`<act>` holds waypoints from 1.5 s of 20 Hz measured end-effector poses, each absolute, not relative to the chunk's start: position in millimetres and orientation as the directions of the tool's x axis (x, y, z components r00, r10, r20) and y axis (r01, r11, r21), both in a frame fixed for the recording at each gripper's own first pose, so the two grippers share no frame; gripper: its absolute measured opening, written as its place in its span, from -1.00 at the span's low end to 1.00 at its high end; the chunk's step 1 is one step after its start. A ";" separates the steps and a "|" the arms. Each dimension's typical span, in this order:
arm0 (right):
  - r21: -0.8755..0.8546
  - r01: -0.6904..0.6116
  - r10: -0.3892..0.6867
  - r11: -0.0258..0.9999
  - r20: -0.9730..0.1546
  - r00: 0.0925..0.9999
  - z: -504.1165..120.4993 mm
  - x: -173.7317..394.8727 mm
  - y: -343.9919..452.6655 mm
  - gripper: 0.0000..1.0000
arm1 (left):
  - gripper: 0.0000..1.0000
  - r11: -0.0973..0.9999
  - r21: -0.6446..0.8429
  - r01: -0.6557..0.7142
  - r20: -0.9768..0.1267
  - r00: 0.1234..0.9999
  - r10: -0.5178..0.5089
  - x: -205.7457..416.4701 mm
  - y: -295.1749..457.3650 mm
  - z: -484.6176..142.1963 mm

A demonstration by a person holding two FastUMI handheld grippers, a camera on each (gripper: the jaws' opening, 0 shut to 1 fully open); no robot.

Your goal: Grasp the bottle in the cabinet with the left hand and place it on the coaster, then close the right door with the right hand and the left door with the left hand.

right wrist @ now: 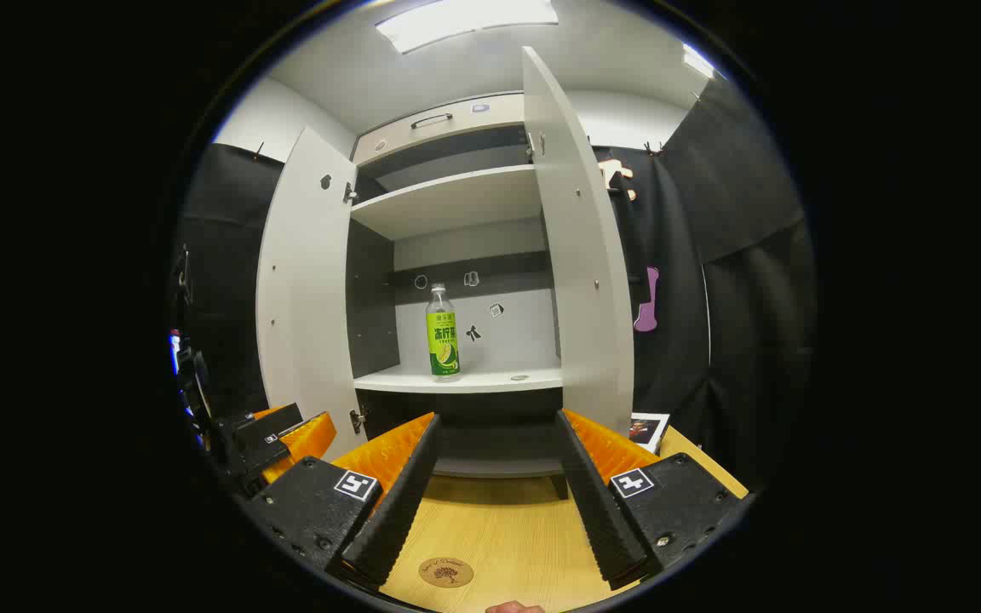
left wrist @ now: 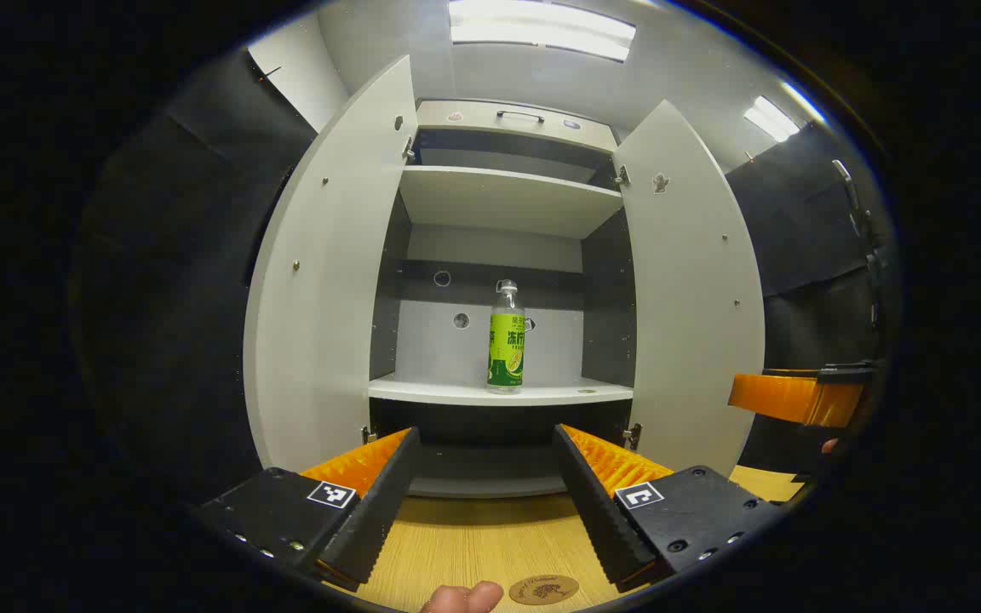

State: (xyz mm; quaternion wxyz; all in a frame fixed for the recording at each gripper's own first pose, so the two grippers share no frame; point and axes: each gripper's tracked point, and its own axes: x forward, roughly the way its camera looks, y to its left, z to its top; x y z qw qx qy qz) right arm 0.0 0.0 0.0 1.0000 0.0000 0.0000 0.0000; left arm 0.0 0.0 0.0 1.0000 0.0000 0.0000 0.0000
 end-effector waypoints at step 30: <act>-0.008 0.021 -0.021 1.000 -0.020 1.000 0.7 -5.8 -7.0 0.64 | 0.99 0.996 -0.016 0.089 0.115 0.990 -0.087 133.2 -16.3 60.0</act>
